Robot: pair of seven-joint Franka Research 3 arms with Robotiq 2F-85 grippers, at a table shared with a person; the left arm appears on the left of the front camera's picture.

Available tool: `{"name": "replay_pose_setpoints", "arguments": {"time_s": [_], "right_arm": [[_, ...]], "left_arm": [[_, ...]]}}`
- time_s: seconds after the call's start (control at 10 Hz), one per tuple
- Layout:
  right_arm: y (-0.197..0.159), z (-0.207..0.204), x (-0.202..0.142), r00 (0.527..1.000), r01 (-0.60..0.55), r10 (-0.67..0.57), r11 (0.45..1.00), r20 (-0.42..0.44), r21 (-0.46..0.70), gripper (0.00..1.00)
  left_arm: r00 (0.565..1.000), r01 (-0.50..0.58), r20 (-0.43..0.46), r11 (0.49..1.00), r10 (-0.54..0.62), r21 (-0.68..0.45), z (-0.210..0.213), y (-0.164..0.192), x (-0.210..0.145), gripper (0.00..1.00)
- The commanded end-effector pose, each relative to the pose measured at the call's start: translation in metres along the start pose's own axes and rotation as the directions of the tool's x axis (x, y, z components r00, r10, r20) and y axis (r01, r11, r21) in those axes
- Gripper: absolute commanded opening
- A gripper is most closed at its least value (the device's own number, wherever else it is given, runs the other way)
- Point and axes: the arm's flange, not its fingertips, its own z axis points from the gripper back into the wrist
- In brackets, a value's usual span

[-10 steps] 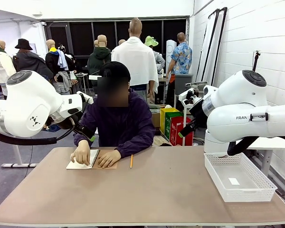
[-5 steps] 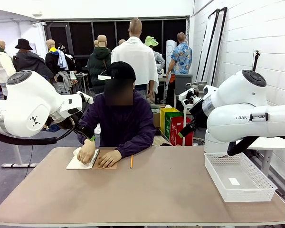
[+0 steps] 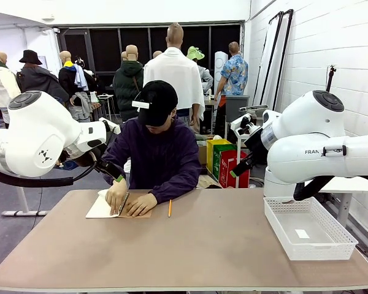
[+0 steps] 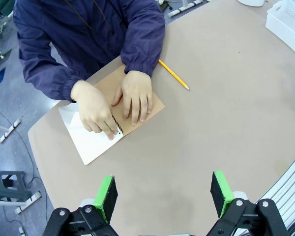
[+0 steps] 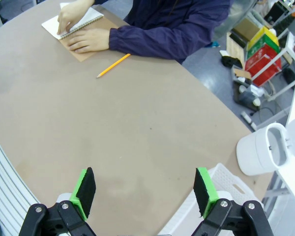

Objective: Sort the paper based on its condition.
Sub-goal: If a person hands you a paper, place it in the Organizing basket , and if it's crumpled, put it in the Trash can.

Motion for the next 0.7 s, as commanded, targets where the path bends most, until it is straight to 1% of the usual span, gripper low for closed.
{"name": "replay_pose_setpoints", "arguments": {"time_s": [0.0, 0.6], "right_arm": [[-0.0002, -0.0005, -0.0002, 1.0, 0.001, -0.001, 1.0, 0.0, 0.003, 1.0], [-0.0002, -0.0005, -0.0002, 1.0, 0.001, -0.001, 1.0, 0.0, 0.003, 1.0]], "left_arm": [[1.0, 0.009, 0.0, 1.0, -0.009, -0.007, -0.0001, -0.0002, -0.0003, 1.0], [1.0, 0.009, 0.0, 1.0, -0.009, -0.007, -0.0001, -0.0002, -0.0003, 1.0]]}}
